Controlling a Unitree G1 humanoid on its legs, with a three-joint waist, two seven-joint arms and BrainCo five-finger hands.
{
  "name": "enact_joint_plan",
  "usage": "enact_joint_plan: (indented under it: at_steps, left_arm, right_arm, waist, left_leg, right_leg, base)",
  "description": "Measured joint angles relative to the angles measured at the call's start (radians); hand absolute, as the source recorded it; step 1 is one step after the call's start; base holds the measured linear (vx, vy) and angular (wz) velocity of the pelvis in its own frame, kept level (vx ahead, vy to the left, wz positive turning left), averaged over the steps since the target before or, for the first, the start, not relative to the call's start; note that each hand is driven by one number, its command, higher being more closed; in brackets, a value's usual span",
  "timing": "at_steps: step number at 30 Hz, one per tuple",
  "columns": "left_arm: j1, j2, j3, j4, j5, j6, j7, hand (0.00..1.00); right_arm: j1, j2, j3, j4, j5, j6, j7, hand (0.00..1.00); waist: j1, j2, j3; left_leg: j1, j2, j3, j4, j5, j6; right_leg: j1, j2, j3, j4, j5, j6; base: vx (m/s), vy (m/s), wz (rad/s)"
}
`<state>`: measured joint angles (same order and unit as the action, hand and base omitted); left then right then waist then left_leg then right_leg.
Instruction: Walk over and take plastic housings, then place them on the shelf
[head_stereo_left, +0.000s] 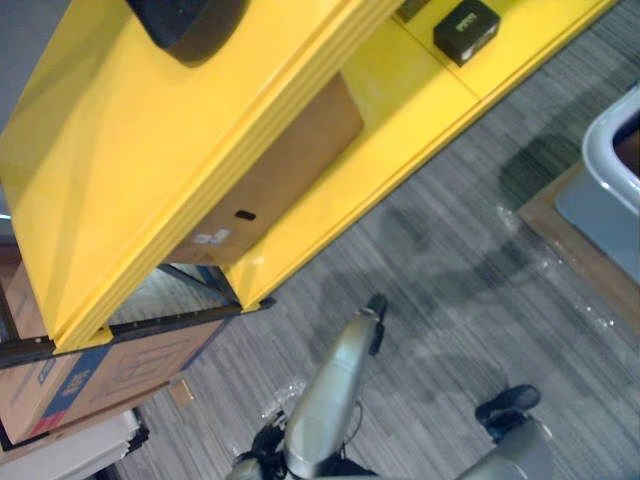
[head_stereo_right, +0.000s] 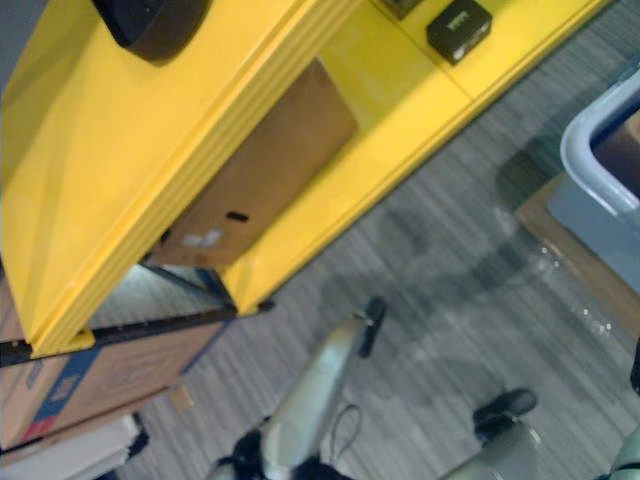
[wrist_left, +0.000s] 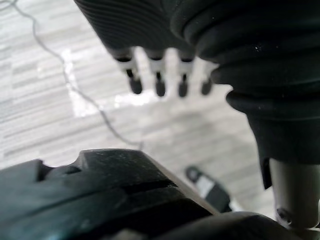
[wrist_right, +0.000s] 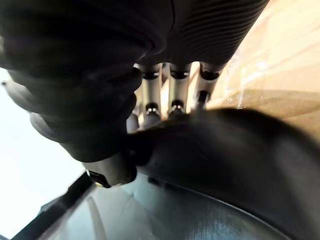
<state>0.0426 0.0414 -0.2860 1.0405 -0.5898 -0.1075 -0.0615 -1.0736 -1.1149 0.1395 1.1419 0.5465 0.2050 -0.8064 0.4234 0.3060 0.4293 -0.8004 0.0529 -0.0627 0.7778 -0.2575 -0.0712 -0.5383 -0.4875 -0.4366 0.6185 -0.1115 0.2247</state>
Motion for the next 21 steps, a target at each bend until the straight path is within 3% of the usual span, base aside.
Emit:
enact_joint_plan:
  at_steps: [8, 15, 18, 21]
  left_arm:
    - [0.0, 0.008, -0.005, -0.024, 0.036, -0.062, 0.028, 0.0]
    - [-0.043, 0.036, -0.012, -0.22, 0.087, -0.182, 0.195, 0.0]
    - [-0.088, 0.027, -0.049, -0.336, 0.09, -0.184, 0.254, 0.0]
    - [-0.12, 0.022, -0.069, -0.456, 0.101, -0.182, 0.287, 0.0]
  right_arm:
    - [0.0, -0.001, 0.002, -0.022, -0.045, -0.003, -0.002, 1.0]
    - [0.001, 0.055, 0.04, -0.074, -0.182, -0.024, 0.026, 1.0]
    - [0.005, 0.09, 0.04, -0.098, -0.234, -0.031, 0.044, 1.0]
    - [0.016, 0.142, 0.04, -0.117, -0.289, -0.021, 0.061, 1.0]
  waist:
    - [-0.01, 0.0, 0.0]
    - [-0.046, -0.001, 0.0]
    - [-0.059, -0.002, 0.001]
    - [-0.095, -0.01, 0.007]
  left_leg:
    - [0.0, -0.002, 0.016, -0.013, 0.009, 0.001]
    - [0.019, 0.013, 0.021, -0.061, 0.046, -0.011]
    - [0.039, 0.026, 0.032, -0.075, 0.053, -0.012]
    - [0.075, 0.03, 0.045, -0.085, 0.054, -0.01]
  right_leg:
    - [-0.021, -0.015, 0.003, 0.014, -0.001, -0.002]
    - [-0.021, 0.004, 0.004, -0.012, 0.011, -0.02]
    - [-0.014, 0.019, 0.014, -0.037, 0.029, -0.027]
    - [0.015, 0.023, 0.023, -0.056, 0.04, -0.029]
  base:
    - [0.0, 0.0, 0.0]
    - [0.0, -0.028, -0.05]
    - [-0.01, 0.001, -0.18]
    - [-0.01, 0.018, -0.13]
